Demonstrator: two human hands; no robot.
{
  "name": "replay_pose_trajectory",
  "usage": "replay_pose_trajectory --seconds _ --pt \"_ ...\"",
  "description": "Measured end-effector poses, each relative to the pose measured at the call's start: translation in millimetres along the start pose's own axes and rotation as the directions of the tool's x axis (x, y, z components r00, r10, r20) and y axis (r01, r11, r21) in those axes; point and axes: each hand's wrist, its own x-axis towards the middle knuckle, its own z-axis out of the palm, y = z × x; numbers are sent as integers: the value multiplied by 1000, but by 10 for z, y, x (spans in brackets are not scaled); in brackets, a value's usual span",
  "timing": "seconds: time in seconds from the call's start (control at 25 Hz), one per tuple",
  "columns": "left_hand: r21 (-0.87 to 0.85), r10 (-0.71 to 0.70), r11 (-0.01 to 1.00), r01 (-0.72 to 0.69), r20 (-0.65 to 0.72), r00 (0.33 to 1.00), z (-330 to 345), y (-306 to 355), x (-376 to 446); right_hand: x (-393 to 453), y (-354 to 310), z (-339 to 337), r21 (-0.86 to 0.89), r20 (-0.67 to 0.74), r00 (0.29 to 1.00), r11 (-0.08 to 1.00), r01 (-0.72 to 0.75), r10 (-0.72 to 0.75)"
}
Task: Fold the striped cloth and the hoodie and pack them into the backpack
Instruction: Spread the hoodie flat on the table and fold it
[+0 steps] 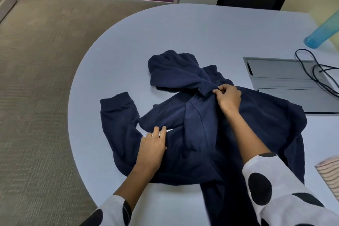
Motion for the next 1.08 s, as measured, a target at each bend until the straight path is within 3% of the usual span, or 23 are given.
replay_pose_trajectory --seconds 0.12,0.24,0.32,0.4,0.52,0.64,0.72,0.8,0.88,0.96,1.08 --pt "-5 -22 1000 22 -26 999 25 -8 -244 -18 -51 5 145 13 998 988 54 -56" --pt "-143 -61 988 51 -62 996 20 -26 -552 12 -27 -35 363 22 999 931 -45 39" --pt "-196 -127 974 113 -61 990 42 -20 -775 -7 33 -35 405 97 995 912 -71 34" --pt "-191 -159 967 168 58 986 -22 -5 -908 -90 53 4 407 206 976 913 -25 -65" --pt "-31 -194 979 203 189 963 -135 -11 -824 -248 7 139 398 290 929 912 99 -227" --pt "-13 -137 990 141 147 980 -379 -1 -619 -459 -105 334 216 336 883 940 264 -326" --pt "-102 -119 988 113 -63 991 -555 -16 -391 -696 -175 477 115 403 829 920 374 -388" --pt "-229 -83 974 -2 -362 929 -691 -44 -118 -972 -173 587 109 450 766 880 463 -459" --pt "-318 -6 934 -164 -471 882 -833 -58 260 -1234 -125 648 118 503 718 861 494 -481" --pt "-277 104 926 -258 -468 878 -900 -41 659 -1425 -82 656 83 534 696 848 523 -481" --pt "-99 257 955 -280 -196 946 -725 -61 1243 -1476 -36 600 17 673 585 800 600 -453"
